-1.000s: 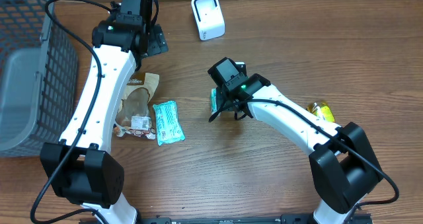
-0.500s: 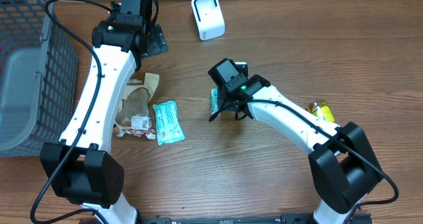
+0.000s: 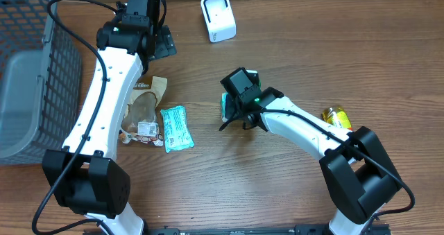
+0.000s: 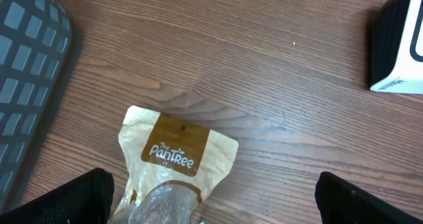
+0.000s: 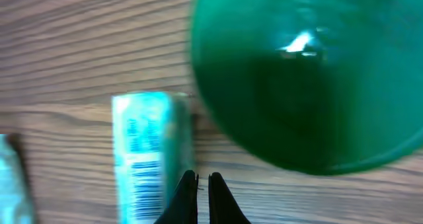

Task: Scan the item barcode
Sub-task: 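Lower the right gripper over the small teal pack beside the jar, then close the right gripper on the teal pack and lift it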

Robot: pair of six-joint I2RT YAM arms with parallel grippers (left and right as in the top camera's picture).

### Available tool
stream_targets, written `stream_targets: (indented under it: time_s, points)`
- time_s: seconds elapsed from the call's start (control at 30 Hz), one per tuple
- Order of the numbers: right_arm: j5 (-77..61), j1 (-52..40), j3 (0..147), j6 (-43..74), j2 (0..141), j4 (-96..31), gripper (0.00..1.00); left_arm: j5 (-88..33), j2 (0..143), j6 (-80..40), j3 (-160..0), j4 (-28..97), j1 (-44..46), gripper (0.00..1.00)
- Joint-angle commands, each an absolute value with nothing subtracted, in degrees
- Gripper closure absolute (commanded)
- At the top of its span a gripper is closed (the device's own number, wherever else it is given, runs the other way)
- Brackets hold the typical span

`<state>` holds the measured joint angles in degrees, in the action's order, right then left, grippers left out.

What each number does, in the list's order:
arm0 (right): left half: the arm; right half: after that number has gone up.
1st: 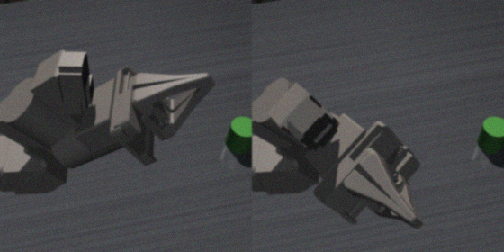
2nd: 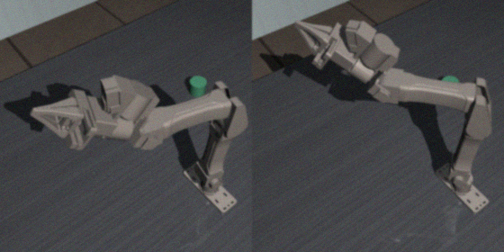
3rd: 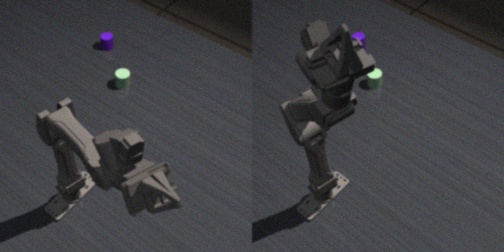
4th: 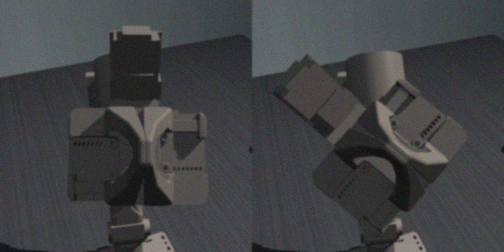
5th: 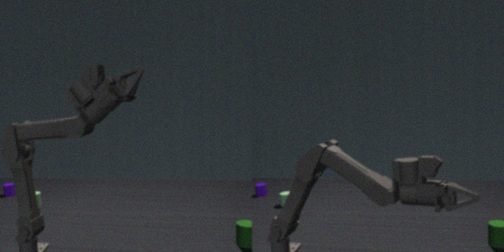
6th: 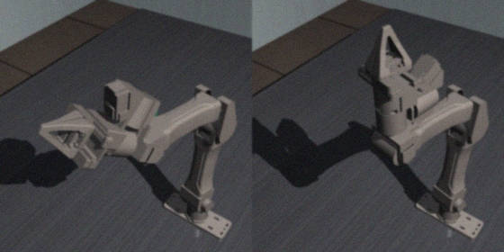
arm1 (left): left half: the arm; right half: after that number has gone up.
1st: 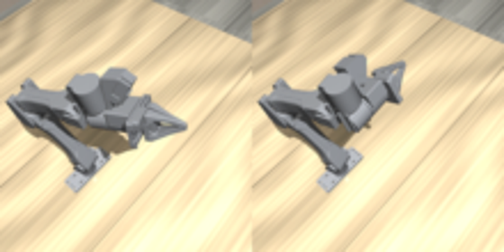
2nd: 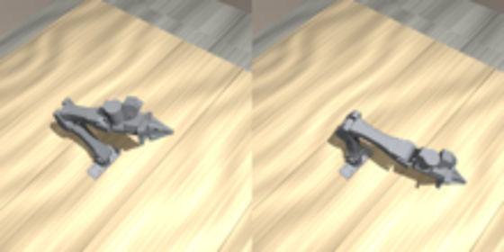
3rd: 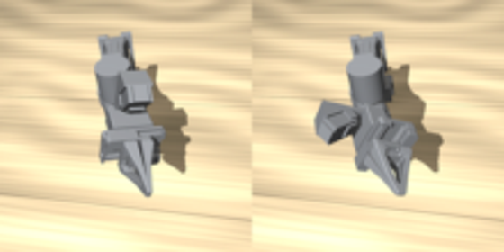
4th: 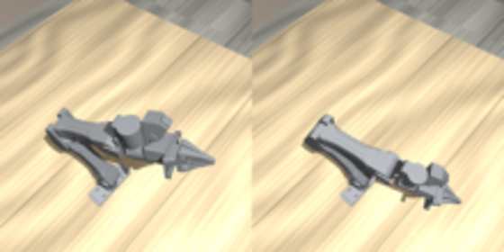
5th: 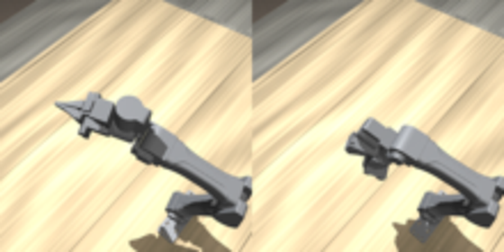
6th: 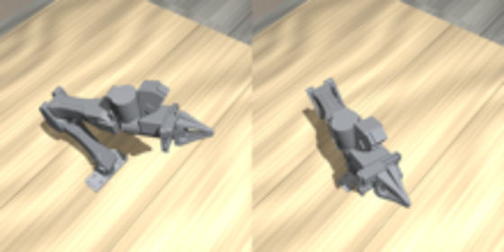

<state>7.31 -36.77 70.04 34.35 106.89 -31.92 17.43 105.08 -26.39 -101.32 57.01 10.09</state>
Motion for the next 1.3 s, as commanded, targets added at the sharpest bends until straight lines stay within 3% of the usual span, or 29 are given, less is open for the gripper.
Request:
stream_targets:
  time_s: [0.0, 0.4, 0.47, 0.57, 0.6, 1.27]
  points:
    - [2.04, -36.64, 69.8, 34.74, 106.54, -30.61, 0.96, 18.41, 104.25, -25.74, -102.02, 56.77, 10.31, 0.01]
    - [-0.58, -36.69, 69.8, 34.72, 106.54, -29.34, 0.92, 18.41, 104.25, -25.74, -102.02, 56.77, 10.31, 0.01]
    - [-0.56, -36.69, 69.8, 34.72, 106.54, -29.34, 0.85, 18.41, 104.25, -25.74, -102.02, 56.77, 10.31, 0.0]
    - [-0.54, -36.69, 69.8, 34.72, 106.54, -29.36, 0.65, 18.41, 104.25, -25.74, -102.02, 56.77, 10.31, 0.0]
    - [-0.51, -36.69, 69.8, 34.65, 106.54, -29.36, 0.64, 18.41, 104.25, -25.74, -102.02, 56.77, 10.31, 0.01]
    - [-4.93, -36.71, 68.14, 26.48, 107.57, -22.65, 0.52, 18.41, 104.22, -25.74, -102.02, 56.77, 10.31, 0.01]
